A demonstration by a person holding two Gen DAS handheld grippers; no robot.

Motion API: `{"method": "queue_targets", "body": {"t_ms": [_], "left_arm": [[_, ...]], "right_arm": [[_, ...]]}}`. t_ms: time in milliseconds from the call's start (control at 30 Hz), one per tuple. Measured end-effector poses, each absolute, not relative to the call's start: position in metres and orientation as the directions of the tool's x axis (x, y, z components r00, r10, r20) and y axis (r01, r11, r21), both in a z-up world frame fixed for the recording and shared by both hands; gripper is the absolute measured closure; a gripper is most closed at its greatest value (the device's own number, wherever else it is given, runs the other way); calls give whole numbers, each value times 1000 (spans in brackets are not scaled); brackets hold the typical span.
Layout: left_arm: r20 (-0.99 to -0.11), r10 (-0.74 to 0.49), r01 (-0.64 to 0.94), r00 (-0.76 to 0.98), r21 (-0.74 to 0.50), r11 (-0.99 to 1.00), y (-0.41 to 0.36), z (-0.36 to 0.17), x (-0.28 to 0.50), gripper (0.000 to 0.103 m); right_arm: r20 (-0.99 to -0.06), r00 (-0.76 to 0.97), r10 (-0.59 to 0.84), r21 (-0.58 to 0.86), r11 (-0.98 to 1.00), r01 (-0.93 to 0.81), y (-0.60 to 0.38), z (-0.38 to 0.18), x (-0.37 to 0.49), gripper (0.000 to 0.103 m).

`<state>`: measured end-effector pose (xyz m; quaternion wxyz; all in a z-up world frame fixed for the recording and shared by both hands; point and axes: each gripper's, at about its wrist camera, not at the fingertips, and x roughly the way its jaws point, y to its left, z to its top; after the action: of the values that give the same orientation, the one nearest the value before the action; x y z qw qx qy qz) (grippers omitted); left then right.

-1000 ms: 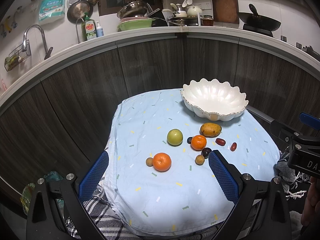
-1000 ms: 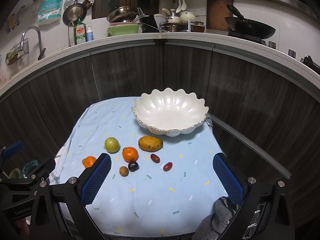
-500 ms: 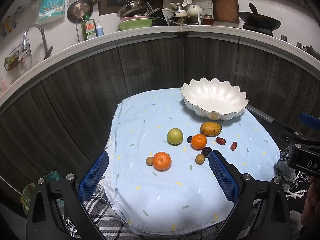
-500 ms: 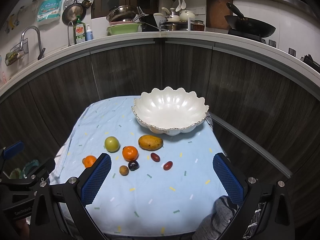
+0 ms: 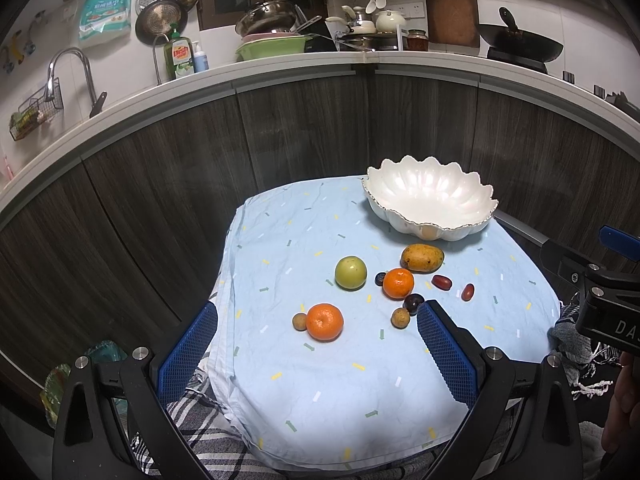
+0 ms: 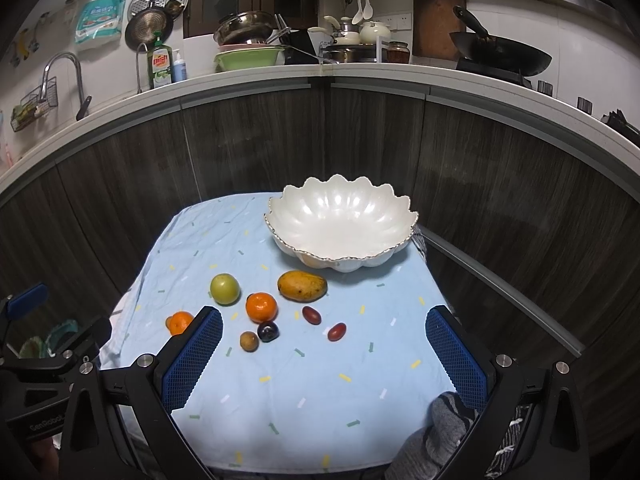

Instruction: Organize fruits

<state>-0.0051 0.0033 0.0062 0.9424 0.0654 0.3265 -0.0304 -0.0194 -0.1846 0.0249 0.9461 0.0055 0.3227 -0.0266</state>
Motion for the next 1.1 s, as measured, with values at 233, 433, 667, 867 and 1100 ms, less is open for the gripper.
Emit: {"method": "queue_targets", "body": {"t_ms": [233,433,667,867,1100], "left_arm": [[-619,-15,101,785,103,990,4,6,-5,1],[-619,-14,100,785,104,990,4,6,-5,1],[-620,-12,98,785,104,990,4,5,-6,1],[-620,-11,96,784,104,990,7,4,-7,1],[-631,-9,98,776,106,990,10,-2,-5,1]], "right_arm": [[-611,790,-46,-5,999,53,-185,25,-19,0],[-611,791,-46,-5,999,54,-185,25,-20,0],[-610,791,-46,-5,999,54,-185,25,-20,0],[-611,791,-46,-5,999,54,-185,24,-20,0],[-614,788,-45,-5,999,54,-185,25,-19,0]]}}
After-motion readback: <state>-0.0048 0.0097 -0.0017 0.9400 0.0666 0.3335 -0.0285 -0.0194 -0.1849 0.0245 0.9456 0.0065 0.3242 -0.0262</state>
